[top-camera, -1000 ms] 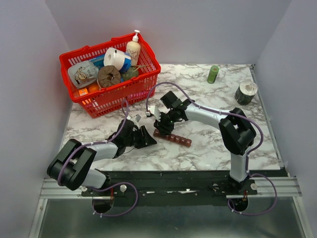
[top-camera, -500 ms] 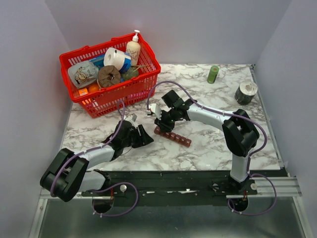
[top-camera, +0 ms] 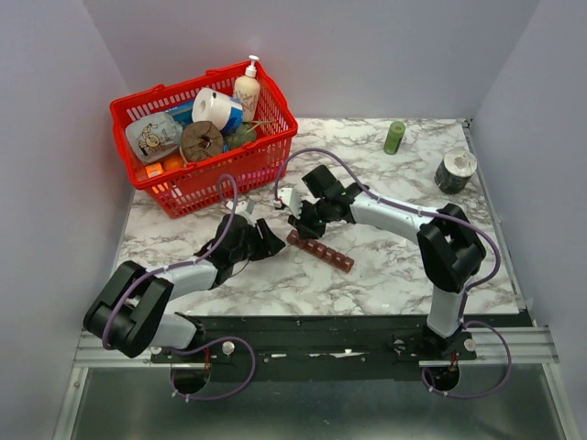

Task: Sort the pills into containers

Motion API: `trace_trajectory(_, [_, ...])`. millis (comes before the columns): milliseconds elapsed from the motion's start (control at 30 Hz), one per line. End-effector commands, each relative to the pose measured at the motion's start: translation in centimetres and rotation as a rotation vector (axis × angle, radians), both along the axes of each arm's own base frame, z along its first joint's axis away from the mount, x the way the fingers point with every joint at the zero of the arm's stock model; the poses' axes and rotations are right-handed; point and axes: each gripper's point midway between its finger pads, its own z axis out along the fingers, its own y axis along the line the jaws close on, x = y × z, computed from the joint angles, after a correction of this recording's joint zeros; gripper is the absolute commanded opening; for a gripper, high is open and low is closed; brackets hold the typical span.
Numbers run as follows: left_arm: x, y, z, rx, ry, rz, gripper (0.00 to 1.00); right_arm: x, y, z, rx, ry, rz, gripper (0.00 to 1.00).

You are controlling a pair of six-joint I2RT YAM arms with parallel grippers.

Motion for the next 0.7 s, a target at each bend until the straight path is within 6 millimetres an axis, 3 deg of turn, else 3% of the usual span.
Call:
trace_trajectory(0, [1.5, -0.3, 3.2, 0.016, -0.198, -0.044, 0.59, -0.2, -0.6, 2.9, 0.063, -0.03, 0.008, 0.39])
trace_trajectory(33, [1.0, 0.0, 3.0, 0.029, -0.21, -0.058, 0.6, -1.0, -1.0, 3.2, 0.074, -0.034, 0.033, 0.58])
trace_trajectory(100, [0.7, 0.5, 4.1, 0.057, -0.279, -0.076, 0.6, -1.4, -1.7, 5.1, 0.11, -0.081, 0.044, 0.71])
trace_trajectory(167, [0.0, 0.9, 3.9, 0.065, -0.288, -0.085, 0.59, -1.9, -2.9, 4.3, 0.089, -0.087, 0.037, 0.83])
trace_trajectory(400, [-1.7, -0.1, 4.6, -0.082, -0.174, -0.07, 0.49, -3.1, -6.6, -0.7, -0.057, -0.05, -0.043, 1.0])
trace_trajectory(667, [-1.8, -1.4, 6.6, -0.254, -0.135, -0.028, 0.48, -3.6, -7.5, -3.2, -0.118, -0.021, -0.092, 1.0])
